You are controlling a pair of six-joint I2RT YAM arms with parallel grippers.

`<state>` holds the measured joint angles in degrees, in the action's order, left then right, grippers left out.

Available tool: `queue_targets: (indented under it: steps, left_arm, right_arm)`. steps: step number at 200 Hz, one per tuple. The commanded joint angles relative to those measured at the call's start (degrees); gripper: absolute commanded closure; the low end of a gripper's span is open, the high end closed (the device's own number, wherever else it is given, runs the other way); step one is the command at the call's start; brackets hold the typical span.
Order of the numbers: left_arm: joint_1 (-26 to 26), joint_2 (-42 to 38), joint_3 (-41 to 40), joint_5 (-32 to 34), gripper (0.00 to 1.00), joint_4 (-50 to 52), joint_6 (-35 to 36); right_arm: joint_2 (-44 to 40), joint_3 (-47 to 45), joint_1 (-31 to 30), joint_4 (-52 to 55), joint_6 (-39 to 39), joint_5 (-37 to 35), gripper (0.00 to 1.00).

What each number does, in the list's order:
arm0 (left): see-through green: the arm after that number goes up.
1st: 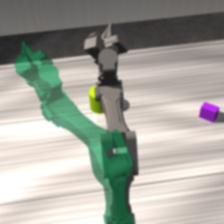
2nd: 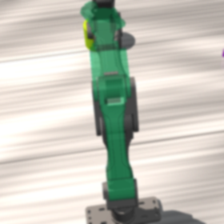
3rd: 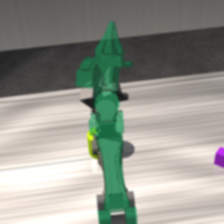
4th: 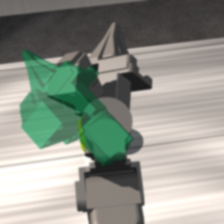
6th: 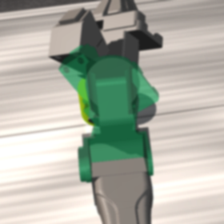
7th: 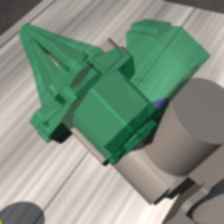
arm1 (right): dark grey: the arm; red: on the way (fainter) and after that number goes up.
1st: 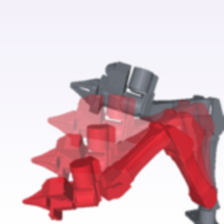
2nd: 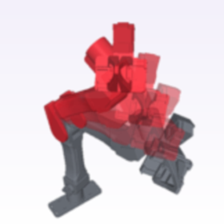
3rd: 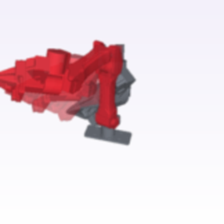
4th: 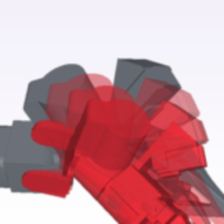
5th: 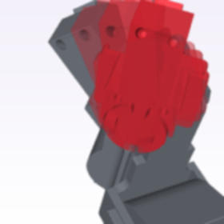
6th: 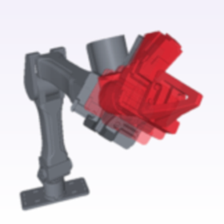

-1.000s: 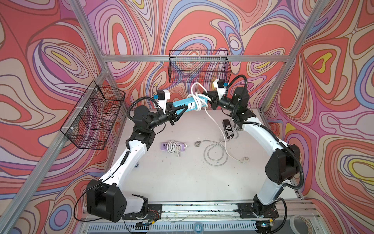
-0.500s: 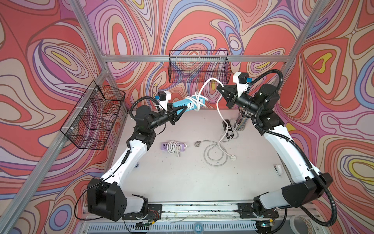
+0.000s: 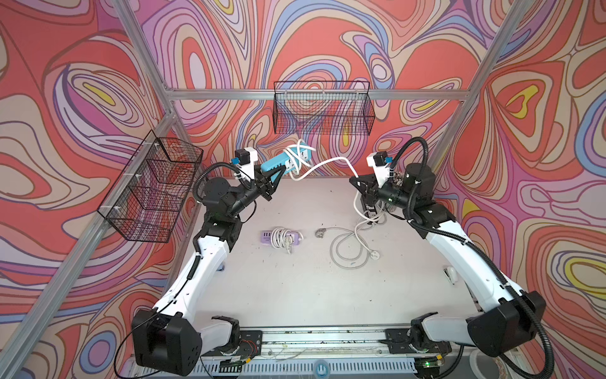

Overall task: Unwrap the cord wrapped around the power strip
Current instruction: Unwrap the power cord from the power strip.

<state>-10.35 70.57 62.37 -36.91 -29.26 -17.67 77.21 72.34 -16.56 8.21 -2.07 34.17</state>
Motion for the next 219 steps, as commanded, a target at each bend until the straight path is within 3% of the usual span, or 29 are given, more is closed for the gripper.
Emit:
queue_targets:
  steps: [1,32,79,121,150,173,219]
  left_arm:
    - [0.2,-2.4,0.3,0.7,1.00,-7.3,-1.2]
    - [0.3,-1.0,1.1,-3.1,1.00,-10.9,-5.9]
    - [-0.4,5.8,4.4,-13.2,1.00,-24.8,-23.5]
    - [-4.1,8.7,7.4,-20.1,1.00,-24.0,-25.5]
    - [-8.5,11.0,10.0,-27.2,1.00,-15.5,-20.9]
    - [-11.3,11.9,11.3,-29.8,1.00,-3.4,-11.3]
    - [-12.3,13.4,13.3,-26.2,1.00,14.9,4.3]
  right_arm:
    - [2.6,-4.5,0.2,-2.7,3.6,1.9,1.00]
    - [8.7,-7.6,0.2,-6.9,5.5,2.2,1.00]
    - [19.5,-5.5,0.3,-13.6,7.4,0.5,1.00]
    - [28.8,5.3,1.4,-14.9,9.1,0.4,1.00]
    - [31.5,15.9,3.4,-12.5,9.9,0.5,1.00]
    - [32.0,27.1,5.1,-7.3,8.7,0.9,1.00]
    - [32.0,48.4,9.4,3.7,7.0,2.0,1.00]
